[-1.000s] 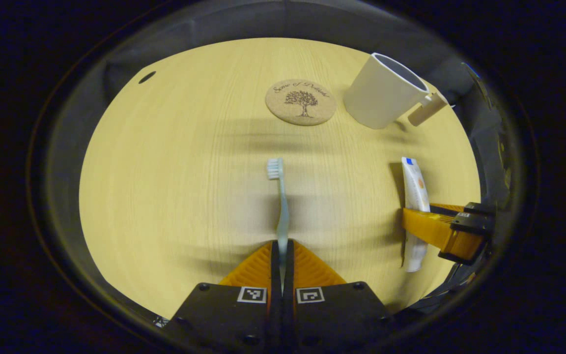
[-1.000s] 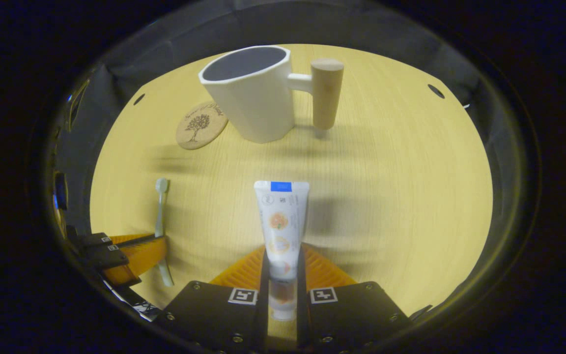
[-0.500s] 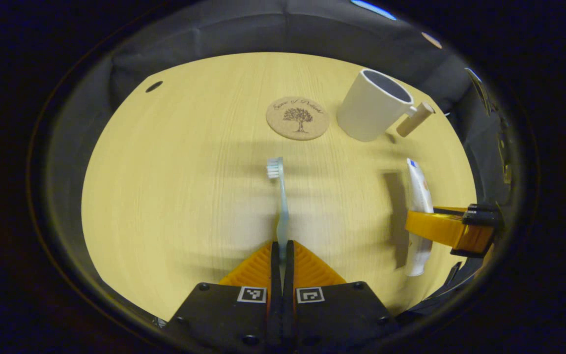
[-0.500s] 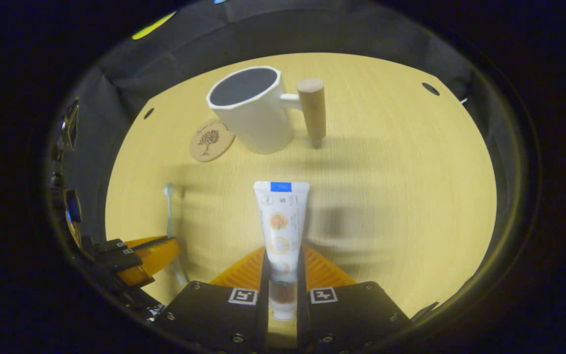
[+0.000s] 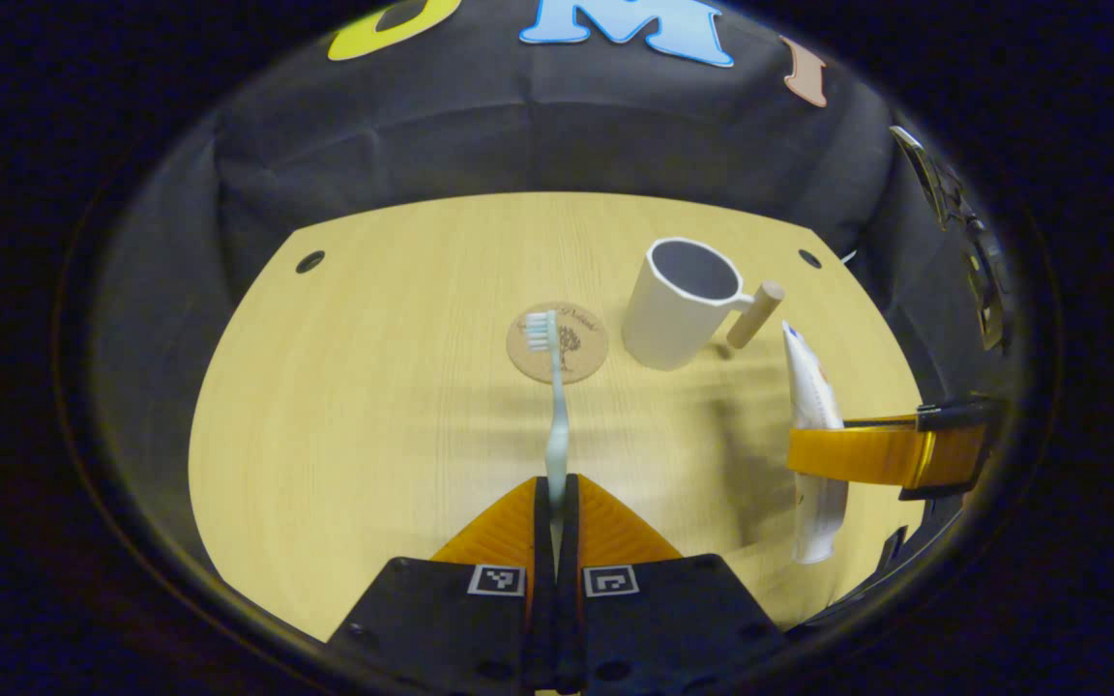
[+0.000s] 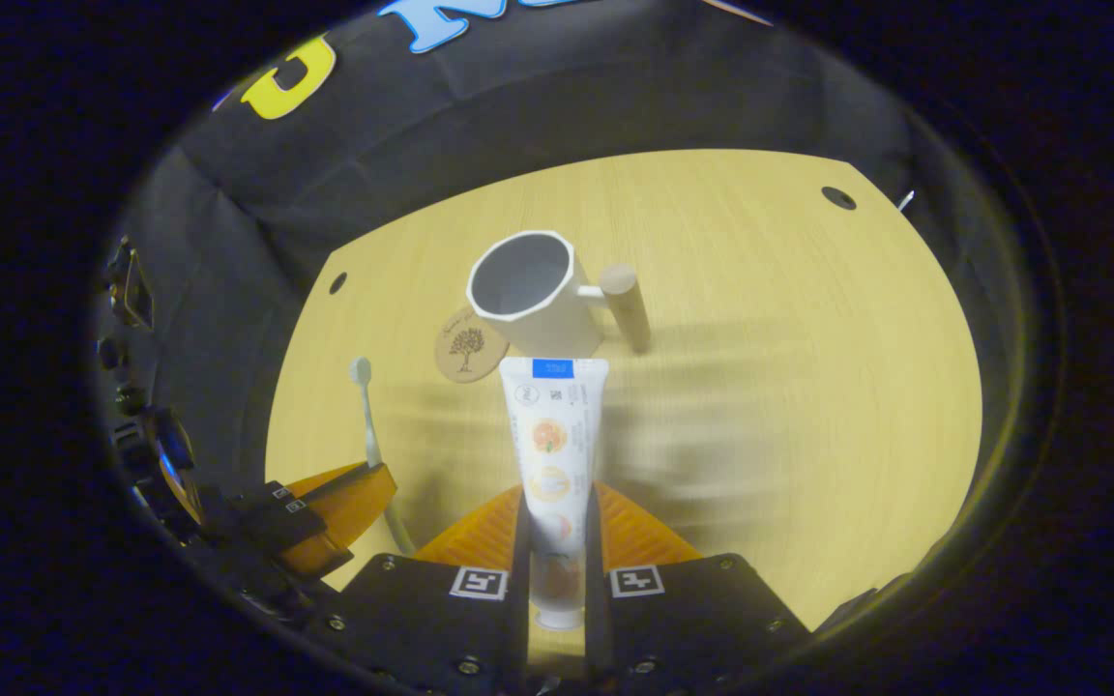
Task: Put the toothbrush and toothpaste on the desktop into the cup, then pick up the cup and place it on the coaster on the desktop.
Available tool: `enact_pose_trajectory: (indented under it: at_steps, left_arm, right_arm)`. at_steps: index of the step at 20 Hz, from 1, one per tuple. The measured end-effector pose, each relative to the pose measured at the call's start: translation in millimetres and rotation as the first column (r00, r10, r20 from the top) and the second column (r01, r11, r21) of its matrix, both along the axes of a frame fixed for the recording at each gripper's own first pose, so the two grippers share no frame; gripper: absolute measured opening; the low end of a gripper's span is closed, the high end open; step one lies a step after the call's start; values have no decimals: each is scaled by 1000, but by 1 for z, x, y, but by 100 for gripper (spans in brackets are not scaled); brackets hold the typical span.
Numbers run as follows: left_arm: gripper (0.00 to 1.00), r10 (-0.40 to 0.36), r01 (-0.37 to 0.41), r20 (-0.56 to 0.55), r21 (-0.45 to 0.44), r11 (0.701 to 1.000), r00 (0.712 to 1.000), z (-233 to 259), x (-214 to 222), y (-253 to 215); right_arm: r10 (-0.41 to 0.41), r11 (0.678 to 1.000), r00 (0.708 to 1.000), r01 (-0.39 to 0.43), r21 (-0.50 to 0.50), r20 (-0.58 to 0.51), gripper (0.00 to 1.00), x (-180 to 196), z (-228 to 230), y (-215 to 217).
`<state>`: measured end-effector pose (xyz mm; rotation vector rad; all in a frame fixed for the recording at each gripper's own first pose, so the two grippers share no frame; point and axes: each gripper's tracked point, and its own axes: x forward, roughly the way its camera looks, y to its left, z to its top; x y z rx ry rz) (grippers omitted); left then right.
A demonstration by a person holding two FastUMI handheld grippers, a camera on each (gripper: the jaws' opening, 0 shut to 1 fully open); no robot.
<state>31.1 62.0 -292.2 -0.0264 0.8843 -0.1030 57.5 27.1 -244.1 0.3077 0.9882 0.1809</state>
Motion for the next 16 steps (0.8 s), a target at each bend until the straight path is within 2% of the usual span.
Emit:
enact_pose_trajectory:
  at_steps: [5, 10, 13, 16]
  left_arm:
    - [8, 17, -17, 129, -4, 1000, 992, 84, -13, 49]
    - [8, 38, -28, 274, -40, 999, 961, 182, -51, 100]
    - [8, 65, -45, 345, -67, 997, 936, 215, -71, 131]
    - [8, 71, -45, 390, -73, 996, 918, 218, -100, 157]
  right_arm:
    - [-2, 1000, 997, 1, 16, 74, 24, 9, 34, -5]
    - [-7, 998, 981, -5, 61, 195, 24, 28, 86, 2]
    - [-13, 998, 953, -6, 60, 303, 24, 40, 128, -2]
    - [-22, 998, 911, -5, 65, 412, 24, 54, 158, -7]
